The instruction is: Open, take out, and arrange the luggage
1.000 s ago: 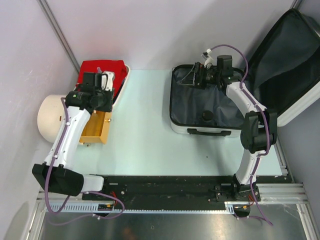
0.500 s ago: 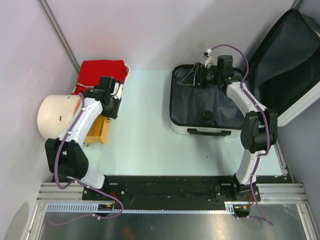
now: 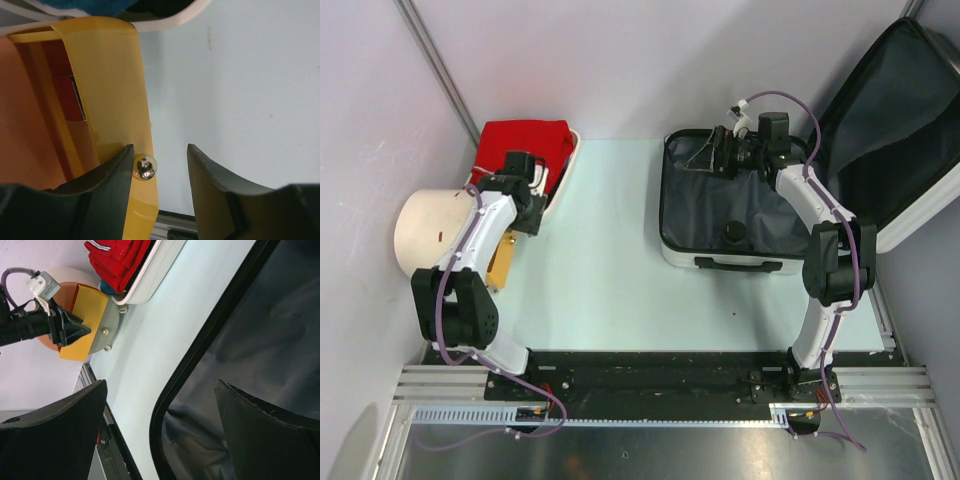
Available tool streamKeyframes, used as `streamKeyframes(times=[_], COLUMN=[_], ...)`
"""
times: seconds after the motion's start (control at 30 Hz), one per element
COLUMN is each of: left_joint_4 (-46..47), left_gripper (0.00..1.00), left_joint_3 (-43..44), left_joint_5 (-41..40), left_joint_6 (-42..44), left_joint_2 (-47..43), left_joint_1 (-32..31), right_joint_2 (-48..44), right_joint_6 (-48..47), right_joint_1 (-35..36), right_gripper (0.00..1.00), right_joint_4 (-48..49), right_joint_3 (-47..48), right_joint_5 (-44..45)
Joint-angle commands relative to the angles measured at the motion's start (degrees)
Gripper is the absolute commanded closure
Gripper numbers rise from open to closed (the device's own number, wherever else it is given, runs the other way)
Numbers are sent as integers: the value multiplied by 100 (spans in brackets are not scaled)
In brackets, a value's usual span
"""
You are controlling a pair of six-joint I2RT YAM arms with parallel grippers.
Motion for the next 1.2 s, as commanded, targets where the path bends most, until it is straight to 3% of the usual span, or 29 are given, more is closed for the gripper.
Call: streamKeyframes(times=[0.0, 0.3, 0.47, 0.63, 0.7, 0.87, 1.03, 1.17], left_joint_4=[367, 834, 939, 931, 922, 412, 280, 219], left_gripper=[47, 42, 36, 36, 34, 31, 28, 31], left_joint_3=[29, 55, 143, -5, -233, -883, -1658, -1772], left_joint_5=[-644, -540, -284, 32, 207, 1359, 921, 701], left_joint_6=[434, 1382, 1893, 2454, 2920, 5353, 7268, 8035], left_joint_2=[133, 266, 125, -164, -392, -1200, -1422, -1115], left_joint_1=[376, 728, 693, 500, 167, -212, -414, -318], right_joint_2=[-291, -361, -422, -449, -449, -440, -405, -378], right_joint_6=[-85, -94, -120, -129, -129, -129, -120, -111], right_joint_1=[-47, -91, -135, -135, -135, -135, -135, -117], right_gripper=[7, 7, 7, 7, 7, 7, 7, 7], right_joint_4=[103, 103, 103, 138, 146, 173, 182, 199], right_joint_3=[-27, -97, -220, -273, -290, -282, -334, -352], right_joint_5=[-74, -109, -100, -109, -118, -135, -162, -188])
